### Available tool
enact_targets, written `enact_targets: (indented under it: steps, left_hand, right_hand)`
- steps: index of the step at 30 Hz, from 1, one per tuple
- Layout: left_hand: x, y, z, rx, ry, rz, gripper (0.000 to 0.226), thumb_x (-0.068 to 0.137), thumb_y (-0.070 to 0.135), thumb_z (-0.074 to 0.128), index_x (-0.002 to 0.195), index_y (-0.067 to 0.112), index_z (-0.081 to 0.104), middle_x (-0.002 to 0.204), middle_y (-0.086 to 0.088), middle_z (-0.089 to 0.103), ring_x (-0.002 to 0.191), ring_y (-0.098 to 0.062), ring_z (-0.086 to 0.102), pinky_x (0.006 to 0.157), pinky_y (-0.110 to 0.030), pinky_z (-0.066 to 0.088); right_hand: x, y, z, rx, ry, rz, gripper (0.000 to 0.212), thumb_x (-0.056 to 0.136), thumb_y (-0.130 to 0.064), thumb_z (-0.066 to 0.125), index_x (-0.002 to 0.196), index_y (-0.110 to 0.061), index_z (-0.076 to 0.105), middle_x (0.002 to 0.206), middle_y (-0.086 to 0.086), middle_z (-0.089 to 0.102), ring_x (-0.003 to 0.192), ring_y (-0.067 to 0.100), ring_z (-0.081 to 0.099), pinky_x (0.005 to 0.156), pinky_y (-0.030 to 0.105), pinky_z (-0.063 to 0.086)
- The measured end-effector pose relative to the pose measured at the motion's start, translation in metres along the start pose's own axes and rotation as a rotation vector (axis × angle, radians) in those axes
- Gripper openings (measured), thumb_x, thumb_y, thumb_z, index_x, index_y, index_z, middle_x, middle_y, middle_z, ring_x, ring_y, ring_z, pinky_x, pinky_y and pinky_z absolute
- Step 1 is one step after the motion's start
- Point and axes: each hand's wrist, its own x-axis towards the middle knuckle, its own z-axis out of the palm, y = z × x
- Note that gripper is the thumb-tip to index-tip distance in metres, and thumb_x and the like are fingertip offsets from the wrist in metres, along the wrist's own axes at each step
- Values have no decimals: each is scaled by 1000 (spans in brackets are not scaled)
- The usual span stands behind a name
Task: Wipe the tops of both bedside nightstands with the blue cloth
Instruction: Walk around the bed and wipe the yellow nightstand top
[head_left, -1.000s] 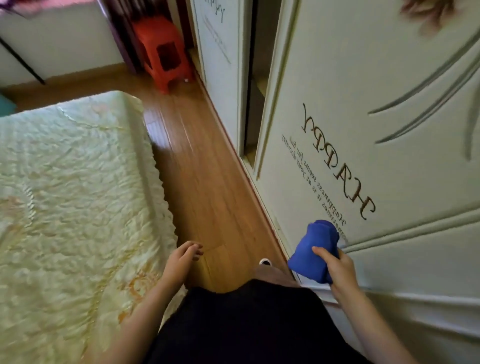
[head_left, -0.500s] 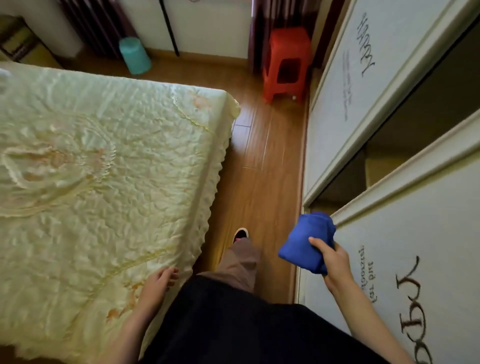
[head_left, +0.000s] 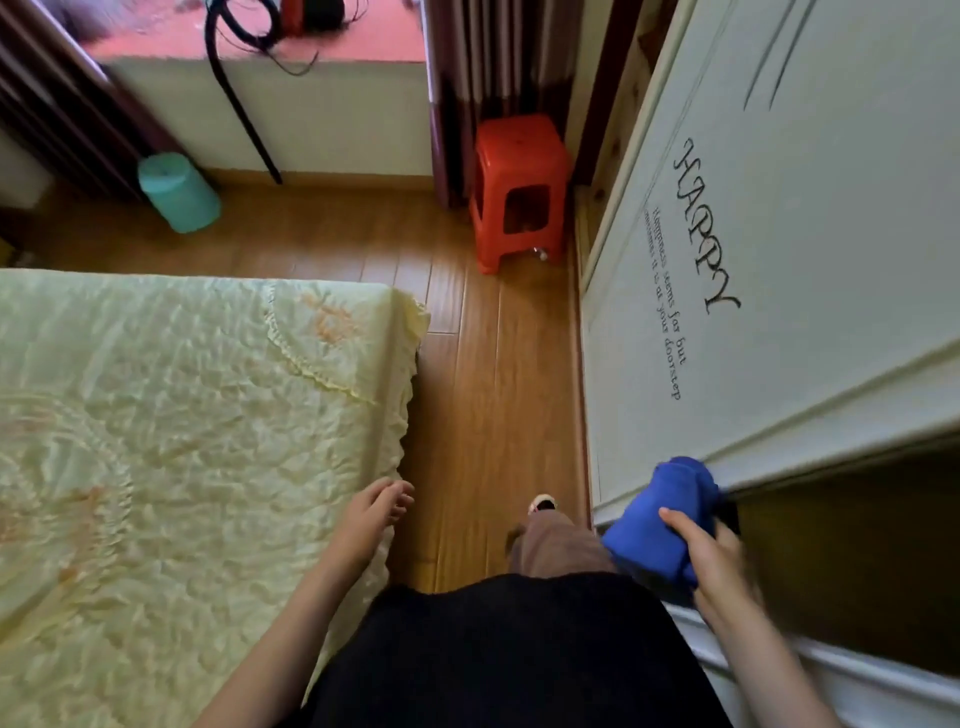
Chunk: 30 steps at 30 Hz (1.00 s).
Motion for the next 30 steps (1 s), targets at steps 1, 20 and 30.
enact_targets:
  steps: [1,20,30]
  left_hand:
    - [22,15,5,-7,4,4,28,98,32,46,95,23,72,93,-3,73,87,-17,67,77,-31,52]
    - [299,164,-64,-246,325,-256,30,99,19,44,92,5,69,94,-16,70,87,-31,65,69,-33,49]
    - [510,327,-163,-212,213,-54,28,98,20,44,93,10,70,91,-10,72,84,-22,65,73,-30,49]
  right_hand:
    - [17,-16,17,-6,-18,-8,32,79,-6,75,108,-2,63,105,18,67,86,29,64,74,39,52]
    - [252,-294,339,-101,-308,-73,24,80,-13,75,102,-9,66,101,11,71,91,28,67,79,44,53]
    - [357,-403,476,-132,-147,-100,42,81,-8,72,119,5,59,107,15,64,87,25,63,69,34,51]
